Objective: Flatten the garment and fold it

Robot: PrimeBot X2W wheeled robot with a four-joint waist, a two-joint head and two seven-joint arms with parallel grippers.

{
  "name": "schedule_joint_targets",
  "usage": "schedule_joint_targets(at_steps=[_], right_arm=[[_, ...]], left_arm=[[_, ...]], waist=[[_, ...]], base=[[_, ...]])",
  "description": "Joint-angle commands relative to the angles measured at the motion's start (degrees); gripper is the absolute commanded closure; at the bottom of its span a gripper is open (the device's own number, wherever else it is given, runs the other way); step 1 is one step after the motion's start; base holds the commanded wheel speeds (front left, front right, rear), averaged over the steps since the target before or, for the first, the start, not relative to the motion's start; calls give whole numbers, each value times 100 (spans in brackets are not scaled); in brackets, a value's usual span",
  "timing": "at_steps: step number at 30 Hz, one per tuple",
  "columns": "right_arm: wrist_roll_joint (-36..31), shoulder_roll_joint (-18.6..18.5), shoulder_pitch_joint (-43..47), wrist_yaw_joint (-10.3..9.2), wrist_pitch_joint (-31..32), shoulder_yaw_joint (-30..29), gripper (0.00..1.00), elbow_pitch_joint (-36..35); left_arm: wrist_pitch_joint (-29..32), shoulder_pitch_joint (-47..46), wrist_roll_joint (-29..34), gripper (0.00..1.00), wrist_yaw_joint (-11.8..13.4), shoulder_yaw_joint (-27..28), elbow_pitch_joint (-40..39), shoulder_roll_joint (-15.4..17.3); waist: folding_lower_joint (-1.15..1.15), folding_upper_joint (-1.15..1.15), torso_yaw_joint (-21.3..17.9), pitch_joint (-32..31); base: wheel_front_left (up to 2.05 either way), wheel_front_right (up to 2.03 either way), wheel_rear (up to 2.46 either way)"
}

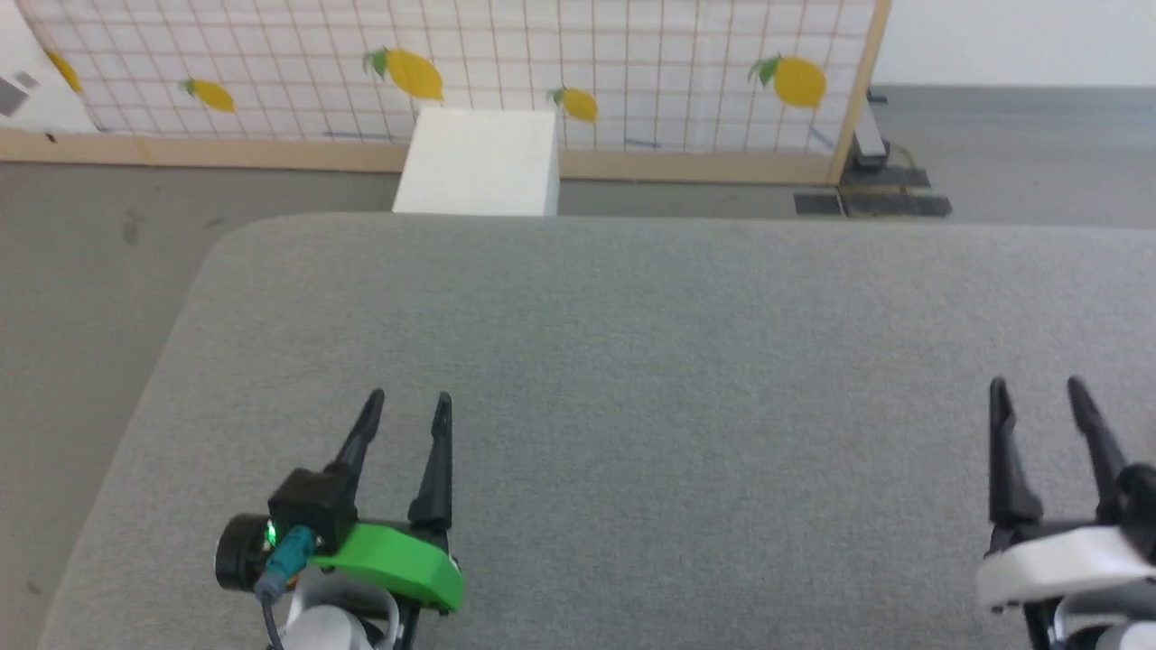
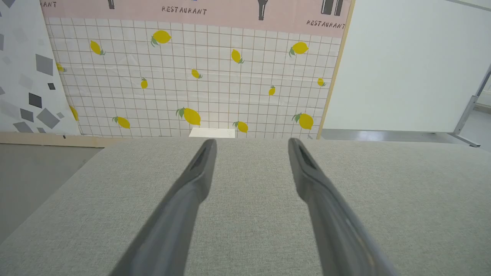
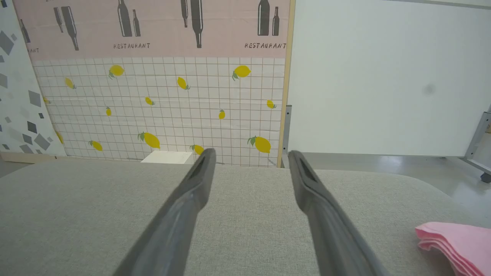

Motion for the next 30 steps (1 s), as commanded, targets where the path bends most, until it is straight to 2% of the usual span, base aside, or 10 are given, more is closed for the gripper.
schedule_joint_targets(at_steps=[1,11,29,30], right_arm=[[-16,49,175,-10,-42,23,0,-25],[90,136,692,-10,-105,140,0,15],[260,138,765,-10,-51,240,0,-15],[207,127,725,0,-57,226,100,7]], left_arm=[[-26,136,28,0,10,-45,44,-25],[-26,380,-41,0,84,-210,142,-28],[-26,309,-206,0,209,-272,221,-29],[0,308,-210,100,168,-280,214,-12]], waist=[[1,0,202,-287],[1,0,228,-432],[1,0,193,-278],[1,0,193,-277]], base=[[0,0,0],[0,0,0],[0,0,0],[0,0,0]])
